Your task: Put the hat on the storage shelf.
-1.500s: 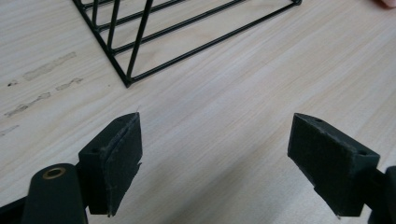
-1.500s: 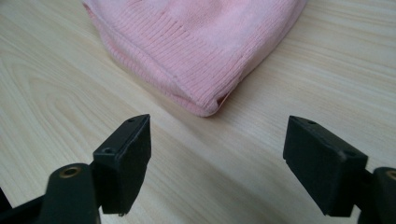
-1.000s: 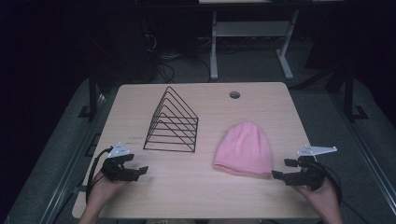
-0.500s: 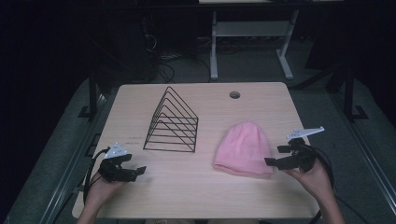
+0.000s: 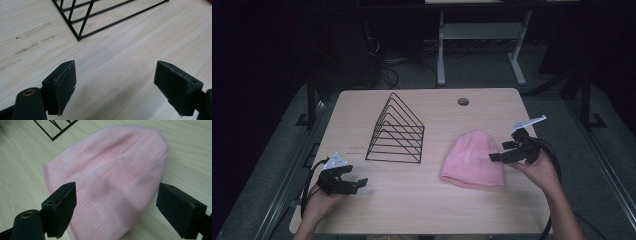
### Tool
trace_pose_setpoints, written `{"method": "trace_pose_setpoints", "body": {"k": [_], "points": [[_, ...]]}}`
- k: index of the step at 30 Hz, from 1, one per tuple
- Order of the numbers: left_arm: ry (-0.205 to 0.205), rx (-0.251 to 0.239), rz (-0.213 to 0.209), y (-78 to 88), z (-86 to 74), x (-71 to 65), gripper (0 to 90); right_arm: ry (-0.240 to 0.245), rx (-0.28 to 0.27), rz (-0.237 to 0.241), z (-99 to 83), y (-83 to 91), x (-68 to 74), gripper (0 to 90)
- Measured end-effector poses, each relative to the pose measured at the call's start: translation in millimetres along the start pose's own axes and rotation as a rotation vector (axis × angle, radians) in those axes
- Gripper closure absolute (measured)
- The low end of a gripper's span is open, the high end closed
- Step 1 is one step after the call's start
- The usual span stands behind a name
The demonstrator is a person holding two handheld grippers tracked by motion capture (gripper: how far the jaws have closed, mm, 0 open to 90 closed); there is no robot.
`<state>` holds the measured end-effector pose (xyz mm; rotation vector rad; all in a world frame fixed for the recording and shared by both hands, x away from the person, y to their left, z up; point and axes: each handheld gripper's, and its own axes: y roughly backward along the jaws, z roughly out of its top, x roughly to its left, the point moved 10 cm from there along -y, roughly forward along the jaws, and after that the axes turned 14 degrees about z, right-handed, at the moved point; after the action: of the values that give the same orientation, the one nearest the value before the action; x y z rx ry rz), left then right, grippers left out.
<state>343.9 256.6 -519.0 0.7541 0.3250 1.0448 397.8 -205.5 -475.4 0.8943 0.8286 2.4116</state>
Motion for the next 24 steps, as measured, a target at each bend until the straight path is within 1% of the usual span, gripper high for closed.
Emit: {"method": "trace_pose_setpoints", "body": {"k": [3, 5, 7, 8, 13, 14, 15, 16, 18, 22, 24], "points": [[0.005, 0.000, 0.005, 0.2, -0.4, 0.8, 17.8, -0.002, 0.000, 0.008, 7.3, -2.1, -6.3, 17.8], [0.007, -0.003, 0.006, 0.2, 0.2, 0.9, 17.7, -0.012, 0.000, 0.017, 11.6, -5.0, -11.0, 18.2], [0.021, -0.006, 0.004, 0.5, 0.7, 0.4, 17.8, -0.020, 0.011, 0.015, 14.8, -7.7, -15.0, 18.8], [0.014, -0.005, 0.004, 0.7, 0.8, 1.2, 17.8, -0.016, 0.013, 0.015, 16.3, -8.8, -16.7, 19.2], [0.006, 0.001, 0.010, 1.2, -0.9, 2.4, 17.8, -0.030, 0.028, 0.018, 24.2, -15.0, -25.2, 19.8], [0.006, 0.002, 0.012, 1.5, -1.4, 2.7, 17.8, -0.024, 0.028, 0.017, 25.8, -16.2, -27.5, 19.9], [0.005, 0.001, 0.013, 1.6, -1.6, 2.9, 17.8, -0.034, 0.028, 0.021, 27.1, -17.6, -28.2, 20.3], [0.005, 0.002, 0.013, 1.5, -2.0, 2.5, 17.8, -0.031, 0.030, 0.028, 28.4, -19.2, -29.6, 20.6], [0.002, 0.001, 0.013, 0.9, -2.2, 1.6, 17.8, -0.037, 0.045, 0.026, 30.0, -22.5, -33.5, 20.7], [0.008, 0.002, 0.013, 1.9, -2.3, 1.5, 17.8, -0.061, 0.063, 0.027, 33.1, -28.4, -40.8, 21.3], [0.019, -0.001, 0.014, 2.1, -2.6, 1.9, 17.8, -0.070, 0.067, 0.030, 34.3, -31.6, -44.5, 21.8]]}}
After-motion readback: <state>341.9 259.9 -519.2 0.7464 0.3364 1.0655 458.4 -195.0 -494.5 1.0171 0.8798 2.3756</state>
